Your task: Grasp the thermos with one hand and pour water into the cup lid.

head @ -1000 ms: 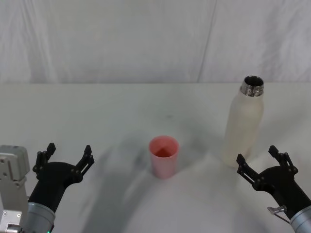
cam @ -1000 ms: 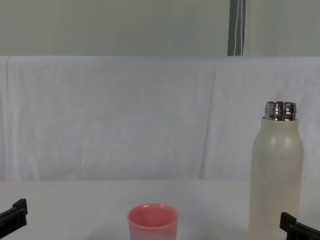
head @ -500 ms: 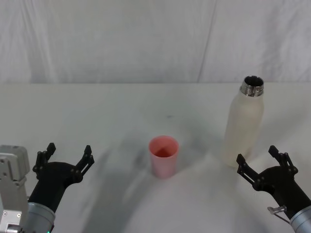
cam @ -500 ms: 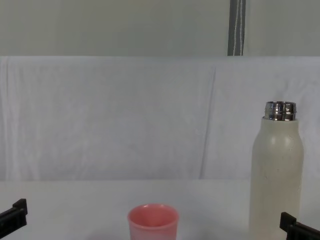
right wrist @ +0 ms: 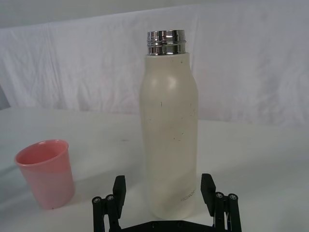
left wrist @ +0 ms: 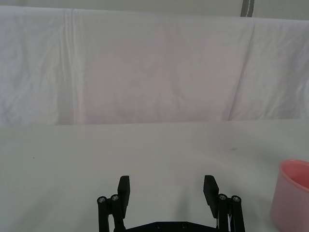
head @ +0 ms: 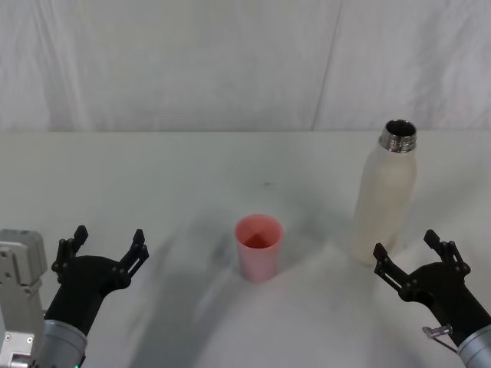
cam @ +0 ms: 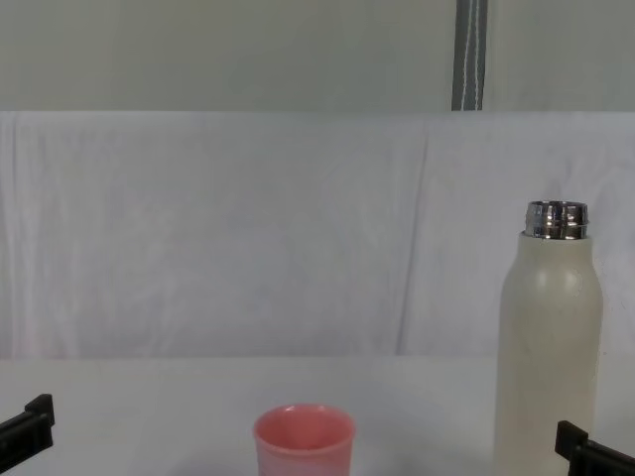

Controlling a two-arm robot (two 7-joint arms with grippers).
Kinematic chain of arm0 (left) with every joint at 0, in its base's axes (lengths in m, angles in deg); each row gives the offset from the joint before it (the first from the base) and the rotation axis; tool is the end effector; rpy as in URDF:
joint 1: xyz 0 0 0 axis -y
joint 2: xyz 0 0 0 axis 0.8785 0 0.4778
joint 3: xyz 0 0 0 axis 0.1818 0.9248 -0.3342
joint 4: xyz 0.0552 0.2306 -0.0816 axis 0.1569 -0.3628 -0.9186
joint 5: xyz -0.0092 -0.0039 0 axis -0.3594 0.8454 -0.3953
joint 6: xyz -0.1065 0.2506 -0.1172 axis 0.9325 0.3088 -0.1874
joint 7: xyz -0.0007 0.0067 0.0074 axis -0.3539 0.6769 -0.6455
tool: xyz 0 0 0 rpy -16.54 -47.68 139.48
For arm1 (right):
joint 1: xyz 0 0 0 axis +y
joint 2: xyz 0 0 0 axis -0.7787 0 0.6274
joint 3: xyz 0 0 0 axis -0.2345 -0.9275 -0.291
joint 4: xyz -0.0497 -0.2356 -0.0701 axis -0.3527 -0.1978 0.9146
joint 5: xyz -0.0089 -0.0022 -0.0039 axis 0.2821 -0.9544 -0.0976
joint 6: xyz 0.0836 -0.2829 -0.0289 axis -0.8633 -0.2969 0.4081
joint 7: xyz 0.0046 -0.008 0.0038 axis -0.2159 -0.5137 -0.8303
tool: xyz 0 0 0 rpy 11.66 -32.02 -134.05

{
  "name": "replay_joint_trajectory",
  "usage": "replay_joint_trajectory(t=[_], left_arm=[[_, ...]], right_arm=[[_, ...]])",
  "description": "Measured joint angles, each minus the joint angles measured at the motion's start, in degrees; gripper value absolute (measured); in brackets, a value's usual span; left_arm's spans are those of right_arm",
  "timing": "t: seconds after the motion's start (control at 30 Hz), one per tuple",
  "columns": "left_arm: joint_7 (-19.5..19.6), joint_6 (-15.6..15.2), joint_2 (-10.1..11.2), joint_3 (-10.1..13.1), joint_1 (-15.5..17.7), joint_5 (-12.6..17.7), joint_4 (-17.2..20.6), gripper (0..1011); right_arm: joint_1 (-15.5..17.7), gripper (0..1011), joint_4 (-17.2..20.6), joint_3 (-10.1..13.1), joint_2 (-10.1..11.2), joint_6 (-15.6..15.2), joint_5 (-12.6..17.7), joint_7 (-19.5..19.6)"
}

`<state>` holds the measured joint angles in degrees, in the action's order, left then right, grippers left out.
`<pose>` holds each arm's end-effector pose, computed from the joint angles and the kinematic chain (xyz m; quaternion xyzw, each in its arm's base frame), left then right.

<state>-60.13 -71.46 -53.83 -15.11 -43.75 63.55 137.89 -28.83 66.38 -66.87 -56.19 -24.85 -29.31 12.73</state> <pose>0.2507 0.0295 -0.2483 -0.0173 0.0064 0.6616 0.7496 0.2676 0.0029 -0.2705 0.0352 0.0044 -0.5565 0.8301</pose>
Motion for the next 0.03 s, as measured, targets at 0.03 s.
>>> replay_joint_trajectory(t=[0.03], left_arm=[[0.0,0.0,0.0,0.0,0.0,0.0,0.0,1001]], right_arm=[[0.0,1001,0.0,0.0,0.0,0.0,0.0,0.0]])
